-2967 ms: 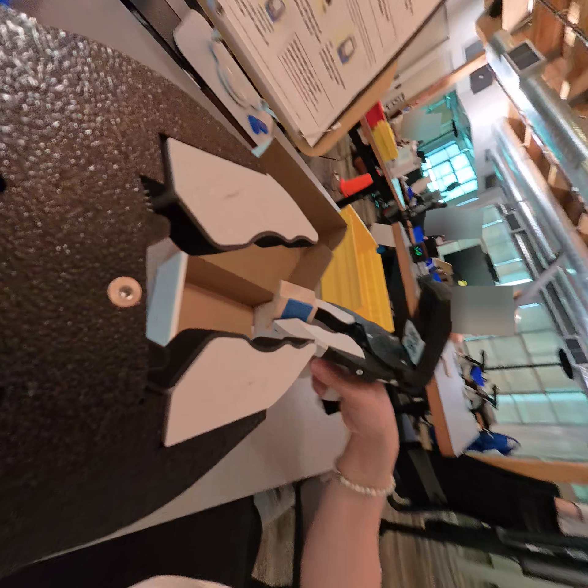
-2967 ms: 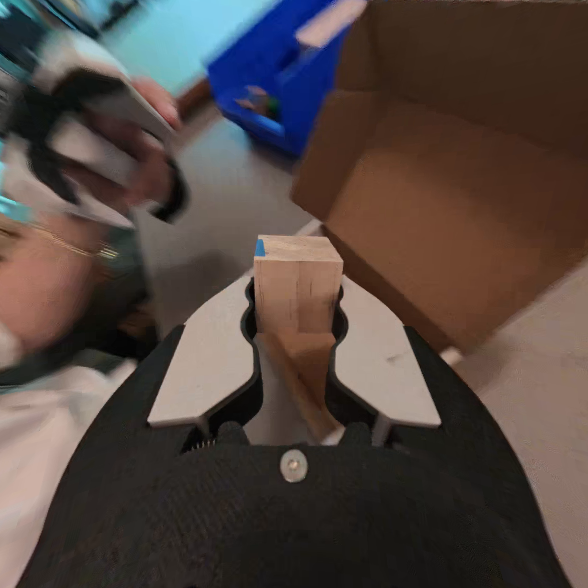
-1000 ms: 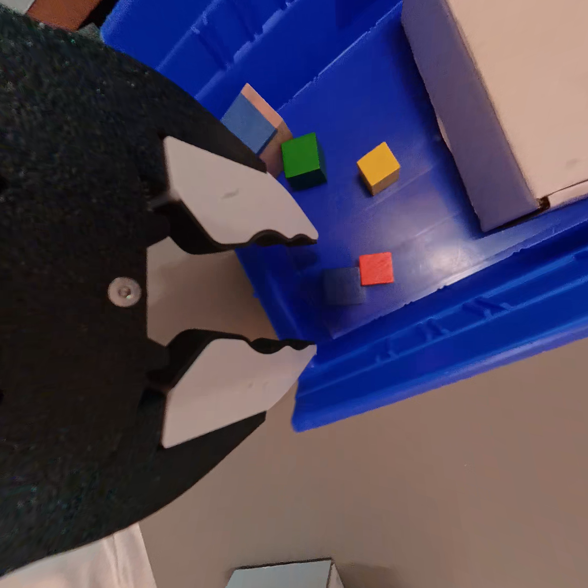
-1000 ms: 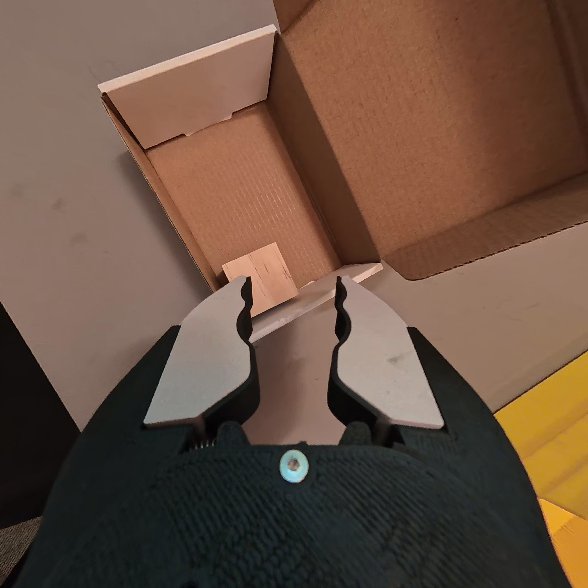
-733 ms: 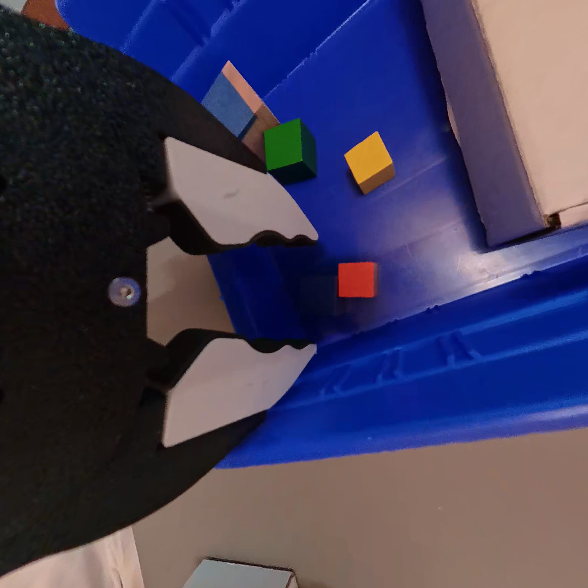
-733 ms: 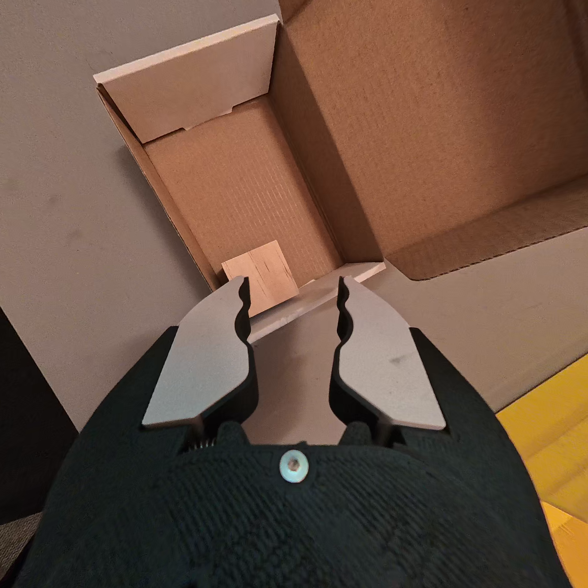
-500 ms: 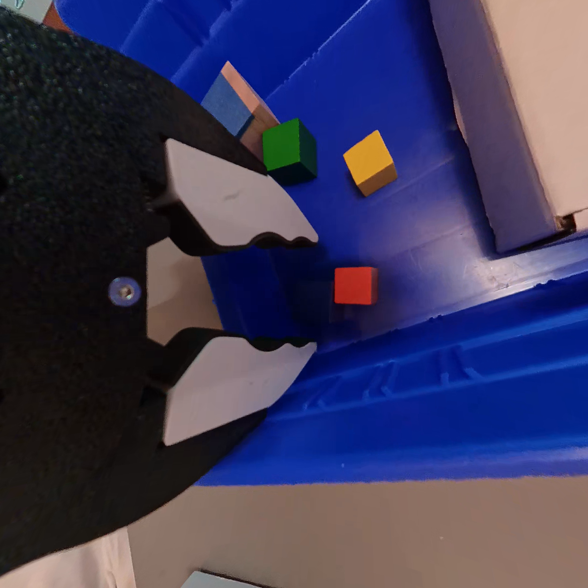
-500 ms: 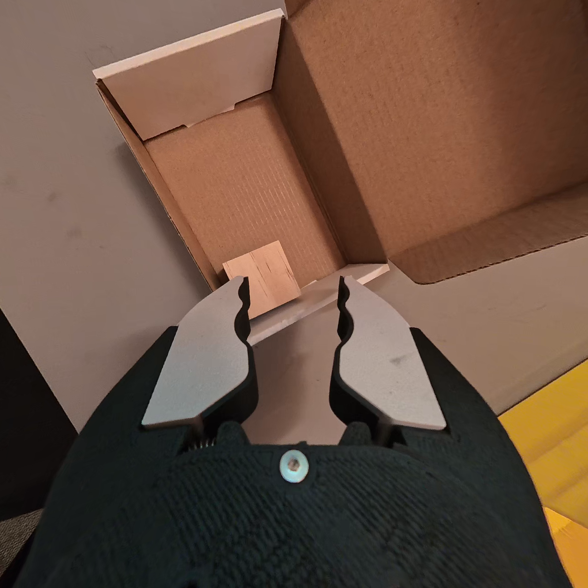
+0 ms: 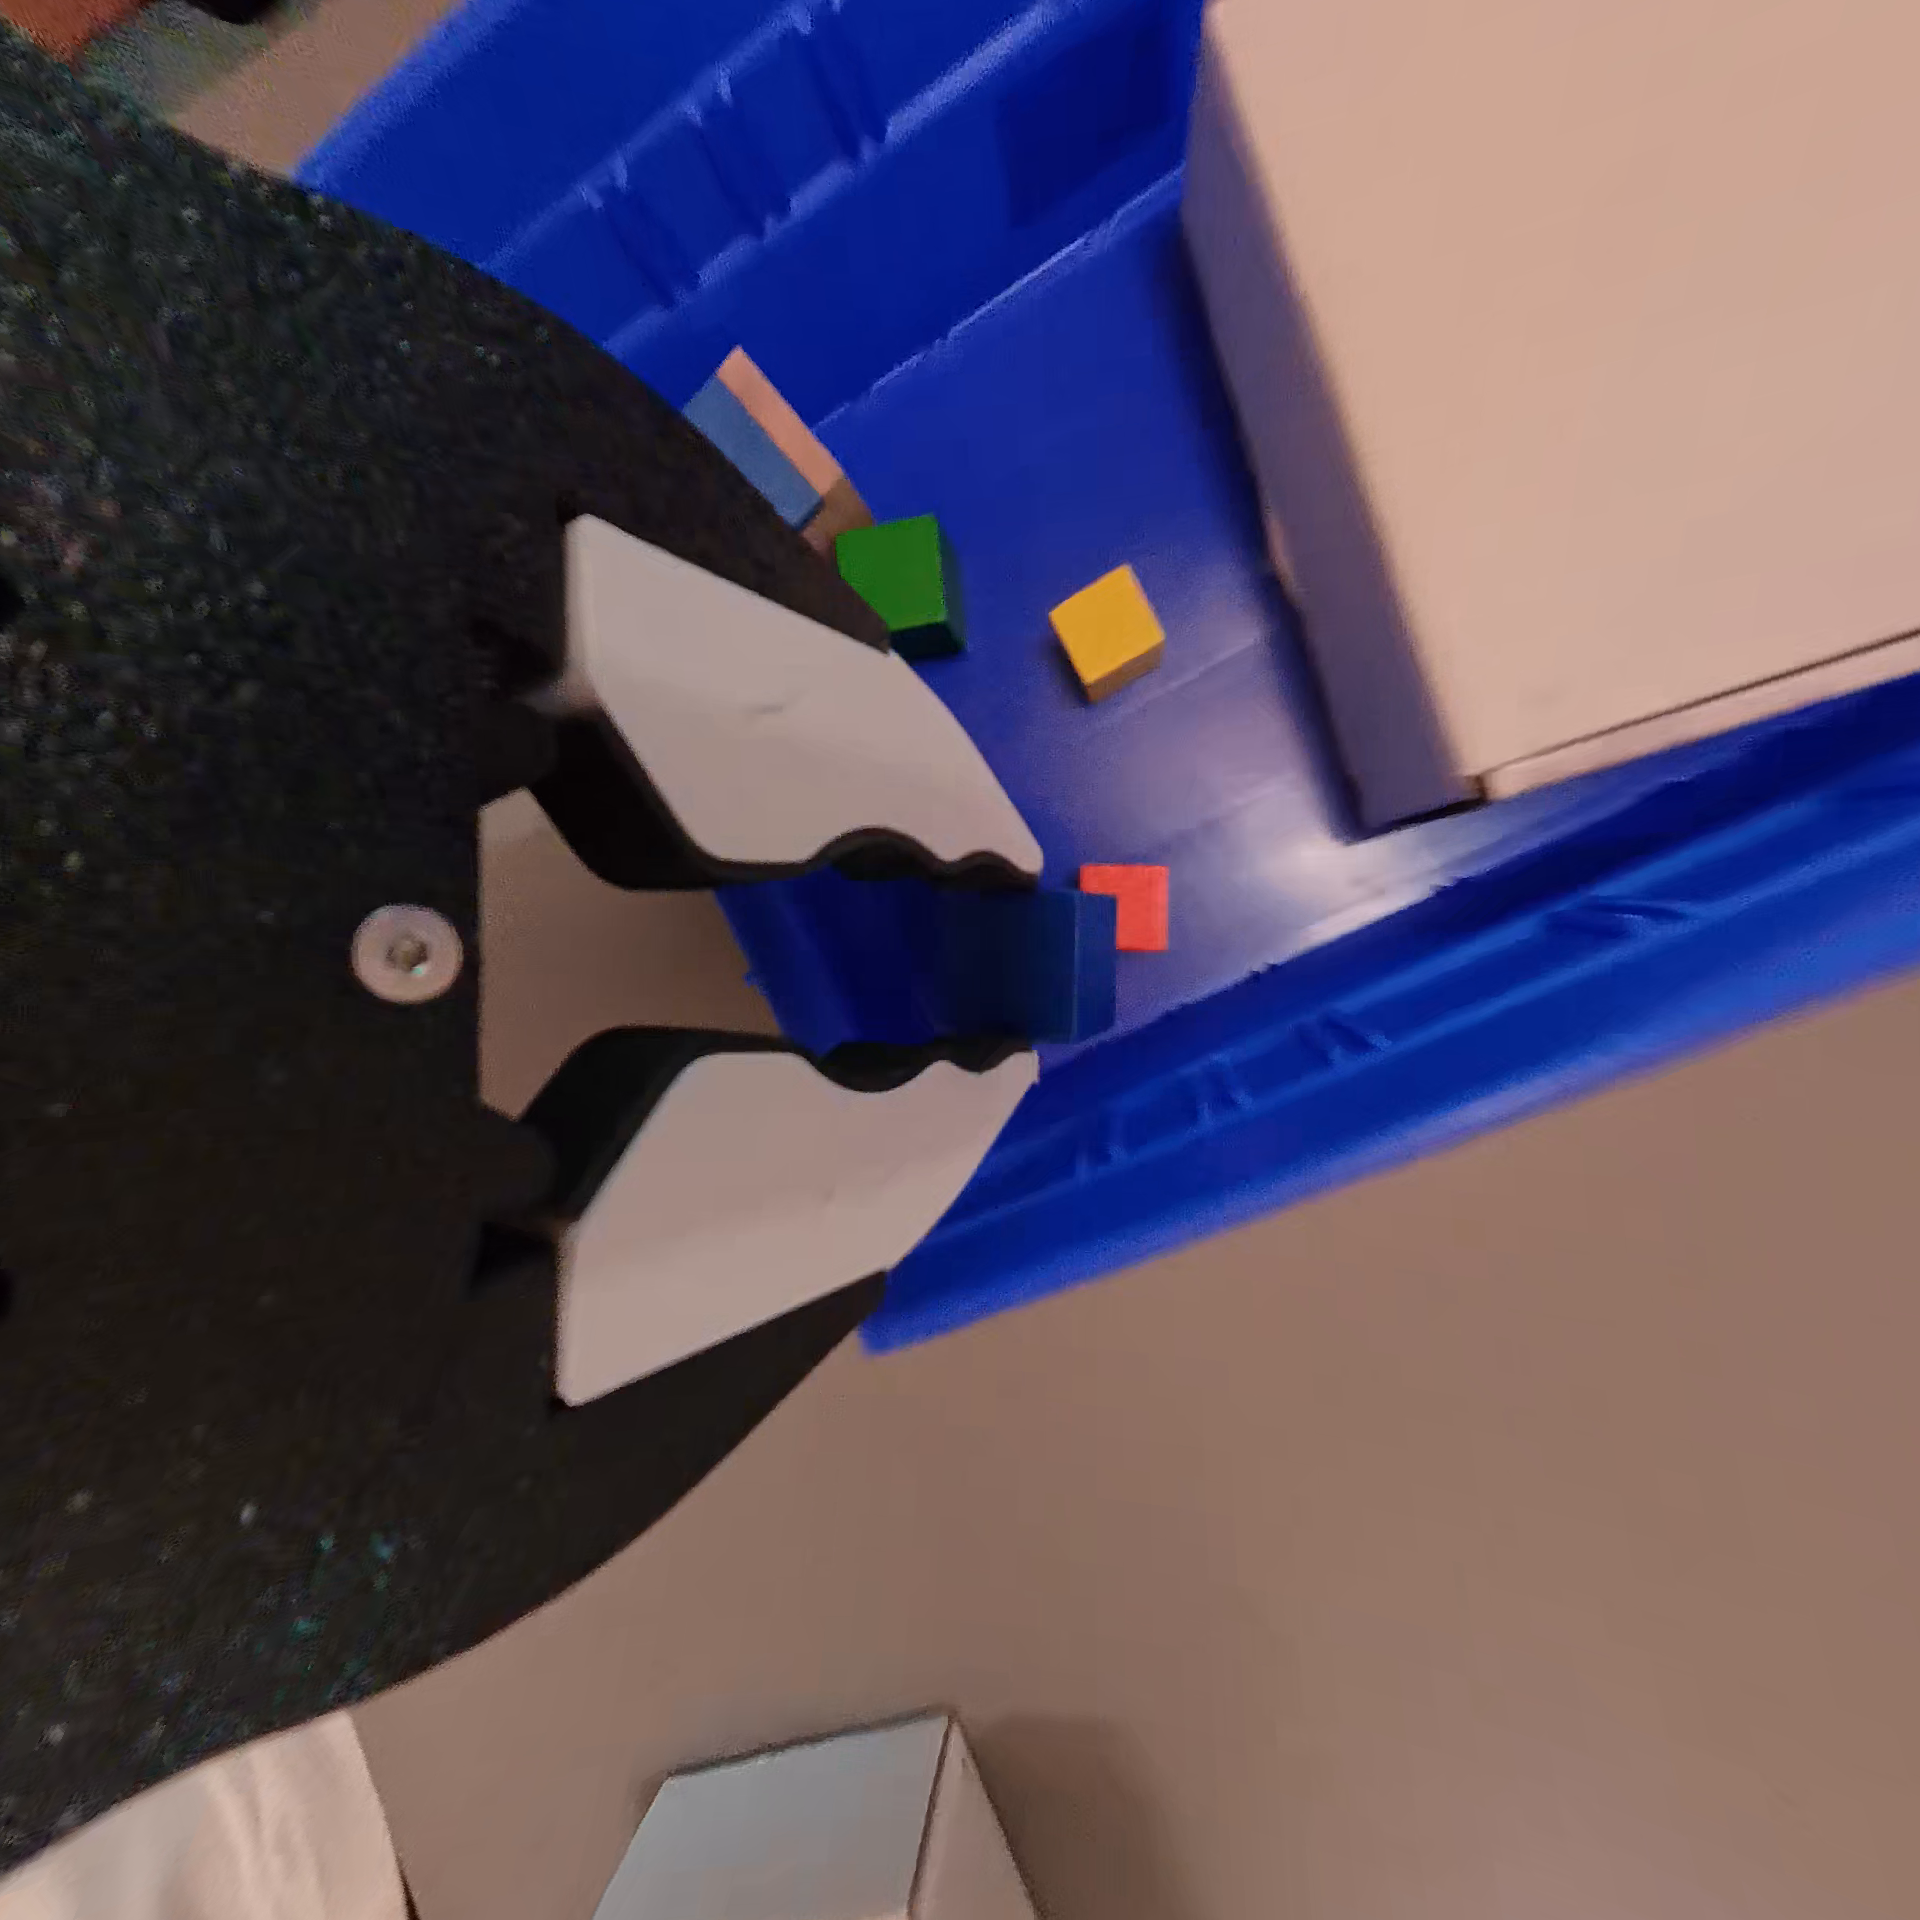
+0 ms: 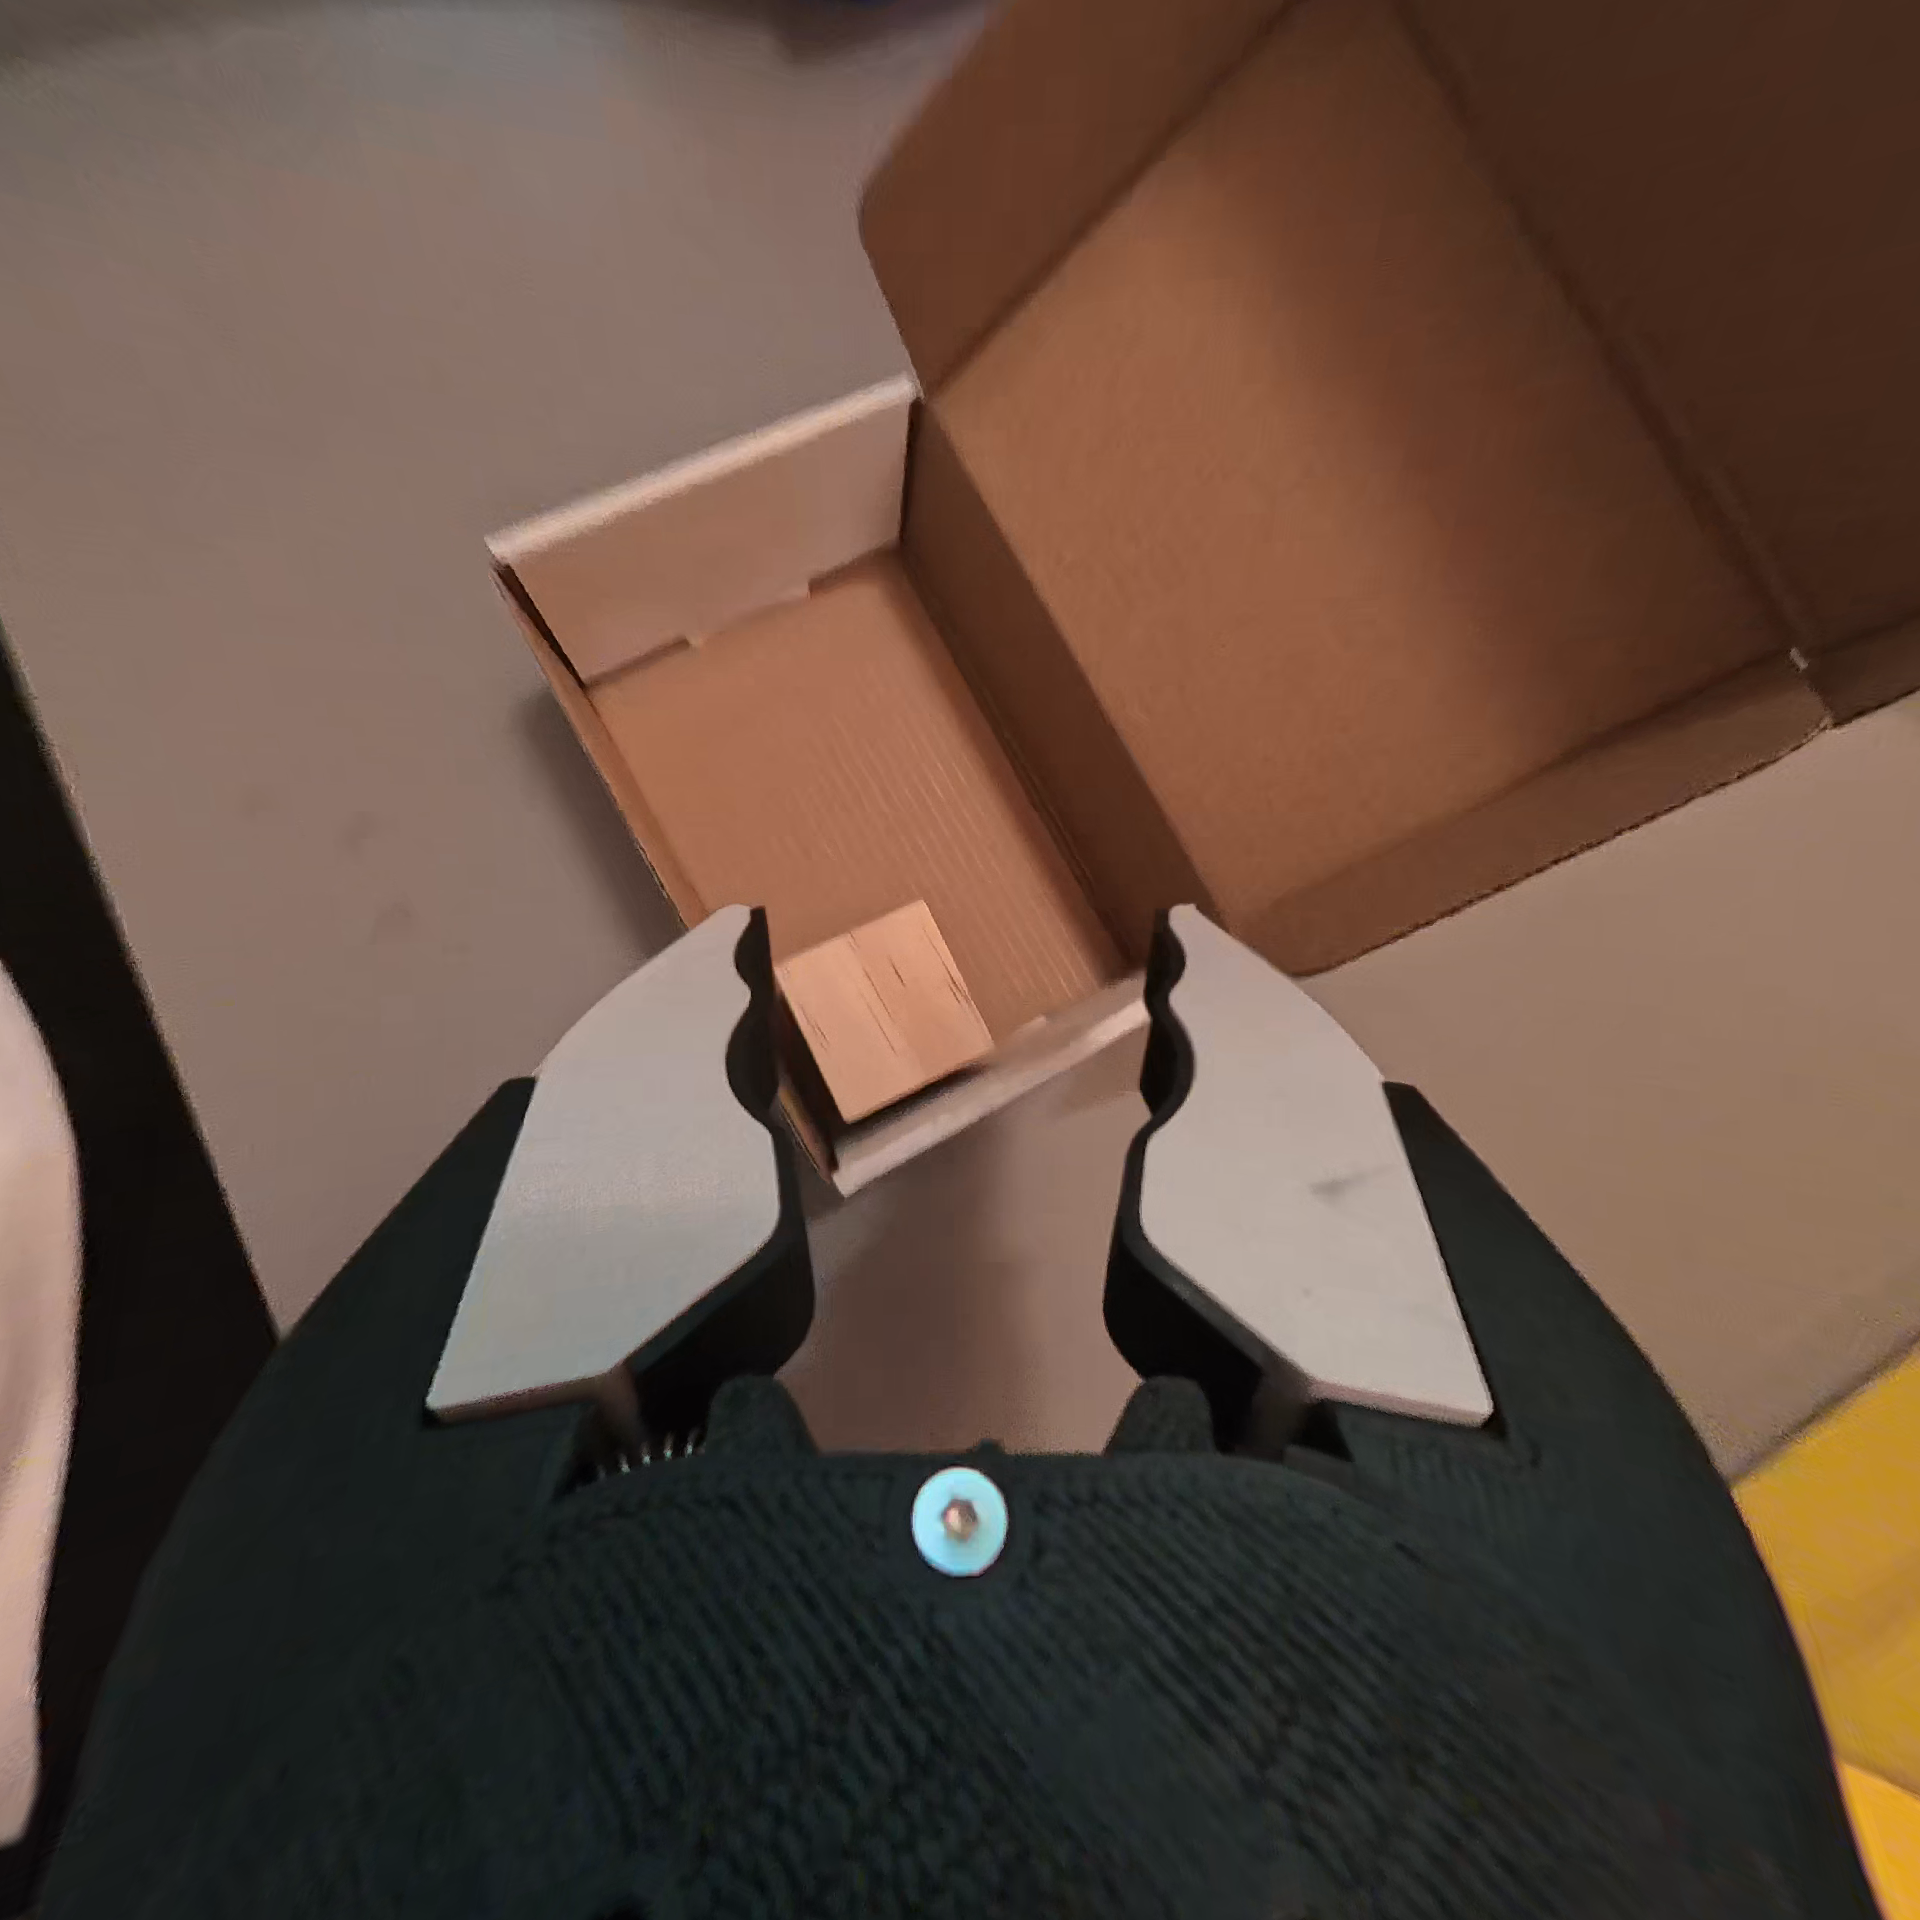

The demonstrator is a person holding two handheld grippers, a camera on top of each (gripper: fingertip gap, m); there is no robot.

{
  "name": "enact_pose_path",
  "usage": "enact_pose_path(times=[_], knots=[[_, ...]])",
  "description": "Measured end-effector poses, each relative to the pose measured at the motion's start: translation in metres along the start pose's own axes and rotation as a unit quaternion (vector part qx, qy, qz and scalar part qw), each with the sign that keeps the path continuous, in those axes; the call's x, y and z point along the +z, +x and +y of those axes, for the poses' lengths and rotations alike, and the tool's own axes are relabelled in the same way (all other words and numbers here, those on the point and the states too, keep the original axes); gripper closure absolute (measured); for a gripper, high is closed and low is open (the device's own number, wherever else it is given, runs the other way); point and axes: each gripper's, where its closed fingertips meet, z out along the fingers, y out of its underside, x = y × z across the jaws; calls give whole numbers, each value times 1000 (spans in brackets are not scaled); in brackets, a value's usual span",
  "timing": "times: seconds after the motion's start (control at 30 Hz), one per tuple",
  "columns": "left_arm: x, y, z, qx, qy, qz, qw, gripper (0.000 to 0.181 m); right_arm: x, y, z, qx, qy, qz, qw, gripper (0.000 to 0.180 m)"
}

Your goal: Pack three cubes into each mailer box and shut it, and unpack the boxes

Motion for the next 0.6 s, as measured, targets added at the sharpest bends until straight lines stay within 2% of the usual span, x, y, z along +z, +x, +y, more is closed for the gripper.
enact_pose_path(times=[0.03,0.1,0.17,0.23,0.33,0.4,0.5,0.6], knots=[[-13,4,-9,14,39,12,999,154,-2,-3,-8,10,26,-14,1000,108],[-47,23,-30,68,150,58,985,155,-9,-9,-26,24,88,-45,995,99],[-87,49,-40,94,247,127,956,155,-17,-17,-43,46,143,-82,985,89],[-127,74,-44,130,340,177,914,155,-25,-26,-57,78,189,-128,970,84],[-173,116,-34,203,433,251,842,155,-39,-34,-79,139,254,-197,937,80],[-193,145,-19,253,468,291,795,155,-46,-39,-92,181,289,-239,909,80],[-203,187,4,323,490,328,741,155,-52,-48,-109,236,323,-300,866,78],[-200,227,30,395,494,351,690,155,-65,-60,-127,294,356,-391,796,82]])
